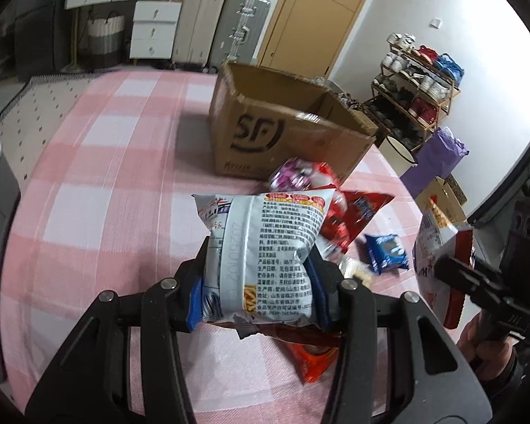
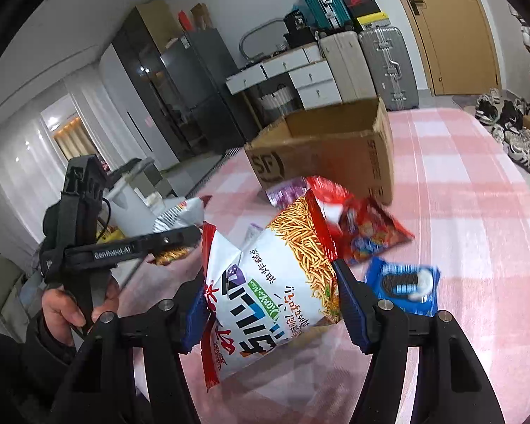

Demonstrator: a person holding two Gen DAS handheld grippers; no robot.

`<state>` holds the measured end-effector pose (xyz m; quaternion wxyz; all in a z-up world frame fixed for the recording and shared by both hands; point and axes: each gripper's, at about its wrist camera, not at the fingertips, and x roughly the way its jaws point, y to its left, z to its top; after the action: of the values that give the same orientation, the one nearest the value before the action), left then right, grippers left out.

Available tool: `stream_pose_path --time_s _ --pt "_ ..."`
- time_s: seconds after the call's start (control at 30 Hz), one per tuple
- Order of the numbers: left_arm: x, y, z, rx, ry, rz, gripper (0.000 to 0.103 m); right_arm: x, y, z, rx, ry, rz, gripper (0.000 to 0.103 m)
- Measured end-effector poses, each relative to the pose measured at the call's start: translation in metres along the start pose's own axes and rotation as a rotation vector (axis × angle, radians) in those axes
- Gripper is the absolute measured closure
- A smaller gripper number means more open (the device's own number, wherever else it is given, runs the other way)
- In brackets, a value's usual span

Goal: Organize snacks
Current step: 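Carry both bags over the cardboard box and open both tools to drop them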

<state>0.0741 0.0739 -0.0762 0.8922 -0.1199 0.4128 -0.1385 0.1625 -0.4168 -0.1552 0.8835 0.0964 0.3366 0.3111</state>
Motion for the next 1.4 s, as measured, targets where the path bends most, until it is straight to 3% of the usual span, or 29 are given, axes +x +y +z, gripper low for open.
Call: stream_pose_path --time_s 0.23,0.5,0.83,1.2,1.4 --pt "-0.017 -0.03 0.039 0.069 -0.049 -0.028 0.058 -0.015 0.014 0.045 -0.062 -0.07 0.016 0.038" --pt "-0.039 -0.058 0.098 0.123 -0.078 -0.068 0.058 -0.024 0.013 0.105 -0.051 -0.119 0.052 0.038" --pt "-0.036 -0.081 0.185 0.141 -0.091 -0.072 0.058 -0.011 0.015 0.184 -0.073 -0.127 0.056 0.038" --pt "0.055 -0.069 0.243 0.115 0.008 -0.041 0.058 0.052 -0.009 0.235 -0.036 -0.075 0.043 0.038" --pt "0.117 -0.056 0.241 0.112 0.074 -0.009 0.058 0.096 -0.033 0.233 0.01 -0.016 0.032 0.038"
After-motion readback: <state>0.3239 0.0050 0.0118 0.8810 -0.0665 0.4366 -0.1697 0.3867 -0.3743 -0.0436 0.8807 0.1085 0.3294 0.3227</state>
